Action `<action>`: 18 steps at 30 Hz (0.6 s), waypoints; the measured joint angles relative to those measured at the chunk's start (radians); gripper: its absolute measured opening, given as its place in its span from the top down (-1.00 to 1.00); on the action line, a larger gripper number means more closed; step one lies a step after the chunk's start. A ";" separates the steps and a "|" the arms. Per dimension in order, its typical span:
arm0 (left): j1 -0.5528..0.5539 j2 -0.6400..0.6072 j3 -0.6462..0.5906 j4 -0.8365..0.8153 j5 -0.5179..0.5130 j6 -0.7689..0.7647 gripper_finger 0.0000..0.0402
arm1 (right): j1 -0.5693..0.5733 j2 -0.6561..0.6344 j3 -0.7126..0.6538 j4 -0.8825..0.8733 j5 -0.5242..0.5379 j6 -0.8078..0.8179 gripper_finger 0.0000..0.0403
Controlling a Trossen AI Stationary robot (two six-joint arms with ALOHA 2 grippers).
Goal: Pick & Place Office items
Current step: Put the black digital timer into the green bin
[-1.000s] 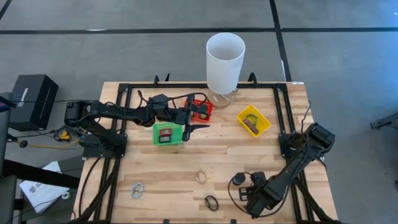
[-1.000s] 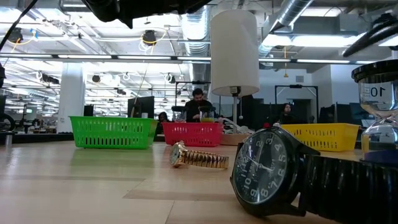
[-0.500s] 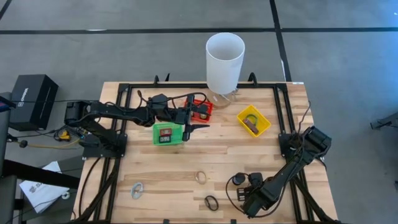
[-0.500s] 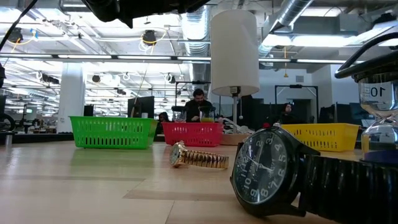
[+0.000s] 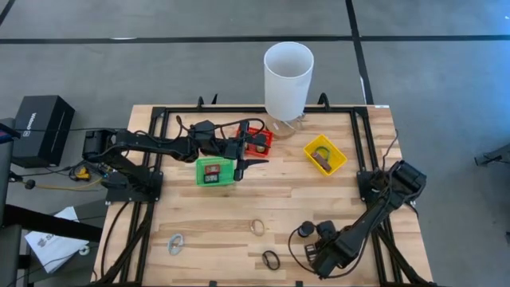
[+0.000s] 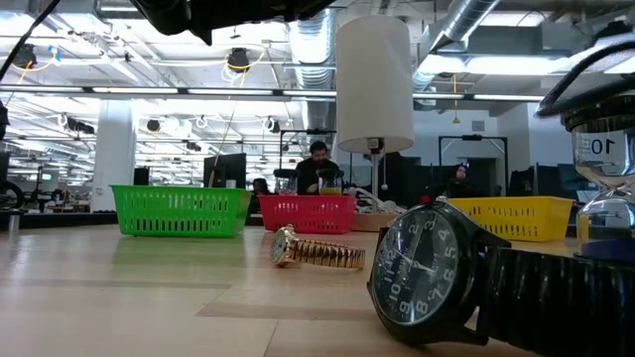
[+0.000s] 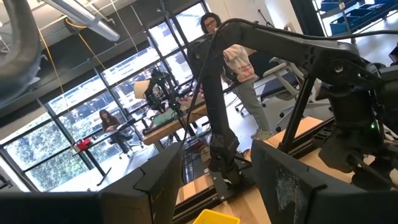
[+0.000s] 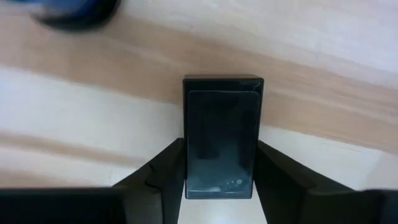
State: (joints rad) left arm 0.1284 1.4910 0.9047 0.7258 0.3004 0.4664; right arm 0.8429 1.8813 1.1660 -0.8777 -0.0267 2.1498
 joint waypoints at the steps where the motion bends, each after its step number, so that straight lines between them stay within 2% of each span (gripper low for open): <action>1: 0.000 0.000 0.000 0.000 0.000 0.000 0.07 | 0.001 -0.009 0.000 -0.004 -0.001 -0.018 0.20; 4: 0.000 0.000 0.000 0.001 0.000 0.000 0.07 | 0.008 -0.037 0.000 -0.007 -0.002 -0.067 0.11; 7: 0.000 0.000 0.000 0.002 0.000 0.000 0.07 | 0.014 -0.072 0.001 -0.052 -0.002 -0.092 0.14; 13: 0.000 0.000 0.000 0.001 0.000 0.000 0.07 | 0.038 -0.166 0.002 -0.197 0.026 -0.088 0.49; 18: 0.000 0.000 0.000 -0.006 0.000 0.000 0.07 | 0.056 -0.193 0.002 -0.155 0.117 -0.097 0.74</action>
State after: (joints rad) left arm 0.1287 1.4910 0.9047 0.7193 0.3004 0.4660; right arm 0.8987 1.6882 1.1679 -1.0330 0.0904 2.0527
